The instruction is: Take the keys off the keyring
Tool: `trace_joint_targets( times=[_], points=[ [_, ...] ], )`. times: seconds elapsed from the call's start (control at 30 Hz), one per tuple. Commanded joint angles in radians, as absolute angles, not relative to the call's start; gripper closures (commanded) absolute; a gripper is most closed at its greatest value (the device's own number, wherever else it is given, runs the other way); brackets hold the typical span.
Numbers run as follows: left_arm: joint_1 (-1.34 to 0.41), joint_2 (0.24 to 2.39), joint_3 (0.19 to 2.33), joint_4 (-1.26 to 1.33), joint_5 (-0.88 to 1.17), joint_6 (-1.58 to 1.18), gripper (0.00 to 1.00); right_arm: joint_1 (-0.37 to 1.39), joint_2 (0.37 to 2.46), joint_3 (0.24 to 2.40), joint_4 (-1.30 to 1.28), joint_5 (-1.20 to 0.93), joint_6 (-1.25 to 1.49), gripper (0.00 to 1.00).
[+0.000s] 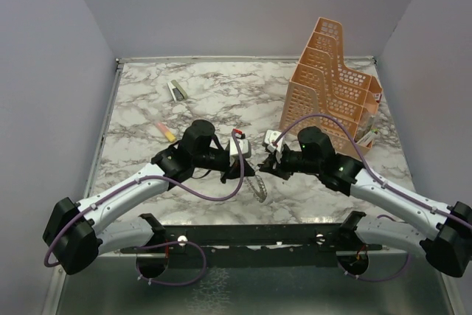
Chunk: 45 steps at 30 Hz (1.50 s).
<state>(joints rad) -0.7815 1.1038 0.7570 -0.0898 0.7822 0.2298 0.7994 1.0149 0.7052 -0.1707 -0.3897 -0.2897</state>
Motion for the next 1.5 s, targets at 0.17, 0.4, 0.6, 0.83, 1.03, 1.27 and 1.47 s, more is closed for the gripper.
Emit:
trace_joint_targets(
  times=[0.17, 0.4, 0.6, 0.83, 1.03, 1.27, 1.47],
  points=[
    [-0.792, 1.064, 0.775, -0.076, 0.86, 0.229, 1.0, 0.797, 1.078, 0.732, -0.167, -0.421, -0.331, 1.0],
    [-0.791, 1.048, 0.761, -0.047, 0.819, 0.215, 1.0, 0.796, 1.112, 0.744, -0.187, -0.464, -0.354, 0.99],
    [-0.789, 1.038, 0.752, -0.028, 0.798, 0.207, 1.0, 0.798, 1.094, 0.704, -0.133, -0.475, -0.342, 0.97],
    [-0.79, 1.039, 0.751, -0.027, 0.785, 0.205, 1.0, 0.796, 0.998, 0.64, -0.048, -0.43, -0.304, 0.55],
    [-0.788, 1.034, 0.753, -0.044, 0.775, 0.216, 1.0, 0.797, 0.873, 0.58, 0.021, -0.43, -0.301, 0.51],
    [-0.787, 1.038, 0.756, -0.051, 0.779, 0.218, 1.0, 0.796, 0.824, 0.595, 0.003, -0.572, -0.33, 0.54],
    [-0.787, 1.039, 0.756, -0.051, 0.782, 0.219, 1.0, 0.796, 0.859, 0.627, -0.049, -0.637, -0.338, 0.64]
  ],
)
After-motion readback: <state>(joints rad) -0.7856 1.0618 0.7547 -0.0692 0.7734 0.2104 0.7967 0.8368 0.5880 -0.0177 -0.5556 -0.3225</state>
